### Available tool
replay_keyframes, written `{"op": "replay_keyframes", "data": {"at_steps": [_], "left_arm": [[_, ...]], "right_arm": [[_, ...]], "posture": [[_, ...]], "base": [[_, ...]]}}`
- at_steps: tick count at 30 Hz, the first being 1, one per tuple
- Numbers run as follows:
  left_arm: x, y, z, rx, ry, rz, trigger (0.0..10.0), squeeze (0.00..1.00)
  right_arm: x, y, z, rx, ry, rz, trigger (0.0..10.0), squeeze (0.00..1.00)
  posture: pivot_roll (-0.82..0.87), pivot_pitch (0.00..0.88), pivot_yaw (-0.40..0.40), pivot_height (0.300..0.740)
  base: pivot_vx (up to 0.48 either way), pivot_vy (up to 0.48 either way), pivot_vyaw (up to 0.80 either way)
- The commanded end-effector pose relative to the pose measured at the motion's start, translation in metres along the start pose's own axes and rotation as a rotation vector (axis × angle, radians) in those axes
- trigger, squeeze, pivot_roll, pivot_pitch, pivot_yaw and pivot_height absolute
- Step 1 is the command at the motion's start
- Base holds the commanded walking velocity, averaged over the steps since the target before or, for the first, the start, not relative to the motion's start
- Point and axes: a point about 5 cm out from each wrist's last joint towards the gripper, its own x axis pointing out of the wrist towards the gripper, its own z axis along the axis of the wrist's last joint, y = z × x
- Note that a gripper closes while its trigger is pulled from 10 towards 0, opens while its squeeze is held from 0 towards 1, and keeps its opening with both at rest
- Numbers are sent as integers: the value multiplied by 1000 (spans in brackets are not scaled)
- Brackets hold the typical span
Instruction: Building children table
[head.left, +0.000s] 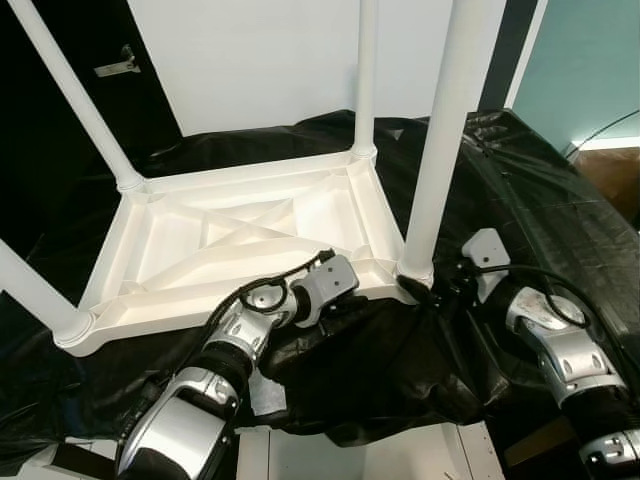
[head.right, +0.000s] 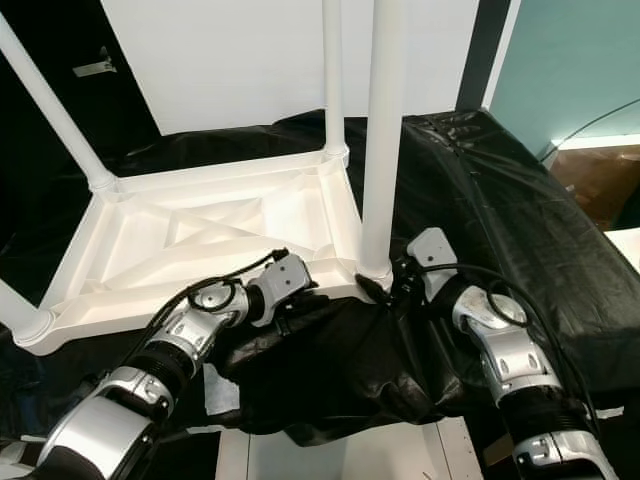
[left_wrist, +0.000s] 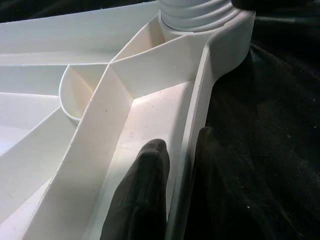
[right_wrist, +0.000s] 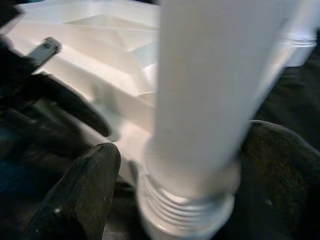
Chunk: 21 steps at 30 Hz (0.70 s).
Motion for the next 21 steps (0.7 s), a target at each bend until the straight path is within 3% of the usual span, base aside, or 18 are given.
{"op": "replay_keyframes", "data": {"at_steps": [1,6,16,20,21], "left_arm": [[-9,-17,-43,-79,156,-15,10000,0],[-9,-21,-43,-78,143,-53,10000,0],[-23,-42,-46,-75,119,-327,10000,0],[-24,-42,-47,-81,122,-331,10000,0],[-24,-41,-47,-79,126,-323,10000,0]], "right_arm": [[4,-1,0,-14,9,57,10000,0],[6,-4,1,-22,9,81,10000,0],[20,-15,3,-51,21,143,10000,0],[22,-15,3,-63,27,165,10000,0],[22,-15,3,-69,31,178,3294,0]], "posture": [[-59,24,38,740],[-53,24,37,740],[-41,11,42,740],[-40,10,41,740],[-38,10,40,740]], "base": [[0,0,0],[0,0,0],[0,0,0],[0,0,0],[0,0,0]]}}
